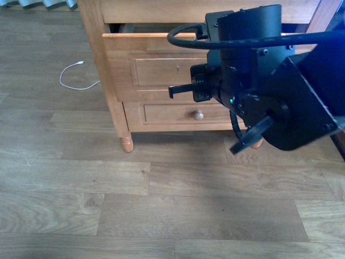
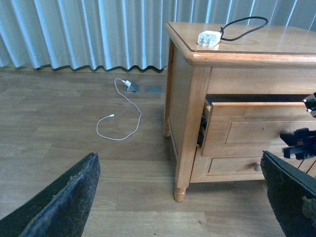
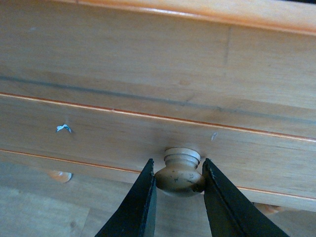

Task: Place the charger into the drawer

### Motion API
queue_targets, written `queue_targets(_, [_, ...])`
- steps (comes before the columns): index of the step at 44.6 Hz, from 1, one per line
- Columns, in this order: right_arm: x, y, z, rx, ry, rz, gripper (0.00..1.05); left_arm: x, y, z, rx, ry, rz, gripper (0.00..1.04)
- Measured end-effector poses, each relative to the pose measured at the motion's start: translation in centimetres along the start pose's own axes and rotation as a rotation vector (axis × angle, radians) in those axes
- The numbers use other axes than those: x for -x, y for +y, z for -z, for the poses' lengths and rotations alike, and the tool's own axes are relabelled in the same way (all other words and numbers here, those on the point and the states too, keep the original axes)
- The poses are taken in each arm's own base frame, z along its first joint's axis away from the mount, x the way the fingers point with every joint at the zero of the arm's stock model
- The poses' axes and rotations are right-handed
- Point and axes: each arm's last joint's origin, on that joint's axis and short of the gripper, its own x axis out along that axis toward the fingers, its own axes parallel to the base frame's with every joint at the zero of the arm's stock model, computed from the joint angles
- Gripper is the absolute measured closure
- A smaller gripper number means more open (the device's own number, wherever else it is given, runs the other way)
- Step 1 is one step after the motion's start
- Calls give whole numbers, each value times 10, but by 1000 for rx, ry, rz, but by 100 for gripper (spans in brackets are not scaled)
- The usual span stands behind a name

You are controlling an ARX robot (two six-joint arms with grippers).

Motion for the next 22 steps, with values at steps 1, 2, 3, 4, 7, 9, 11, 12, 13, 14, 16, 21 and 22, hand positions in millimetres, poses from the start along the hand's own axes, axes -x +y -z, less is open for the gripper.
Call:
queue_targets(1, [5,0,2,-4,5,-9,82,0,0,0,0,0,0,6])
queue_targets(2, [12,-1,5,-7,13,-24,82,0,0,0,0,0,0,6])
queue_targets(3, [17,-2,7,-11,20,-33,82,0,0,0,0,0,0,6])
queue_targets(4, [25,-3,10,-17,30,-47,82,0,0,0,0,0,0,6])
queue_targets(7, [46,-7,18,-23,49,-84,83,0,0,0,0,0,0,6])
queue_targets(9, [60,-9,25,-26,65,-105,83,0,0,0,0,0,0,6])
queue_targets(11, [71,-12,29,-28,76,-118,83,0,0,0,0,0,0,6])
queue_targets(12, [77,-13,32,-30,82,-128,83,0,0,0,0,0,0,6])
queue_targets(13, [82,-14,34,-33,89,-138,83,0,0,0,0,0,0,6])
queue_targets(14, [87,-15,36,-34,95,-148,83,0,0,0,0,0,0,6])
queue_targets(16, [94,-17,39,-35,103,-161,83,0,0,0,0,0,0,6])
queue_targets(21, [114,-23,47,-42,134,-215,83,0,0,0,0,0,0,6])
queue_targets(22, [117,-24,49,-42,138,-223,83,0,0,0,0,0,0,6])
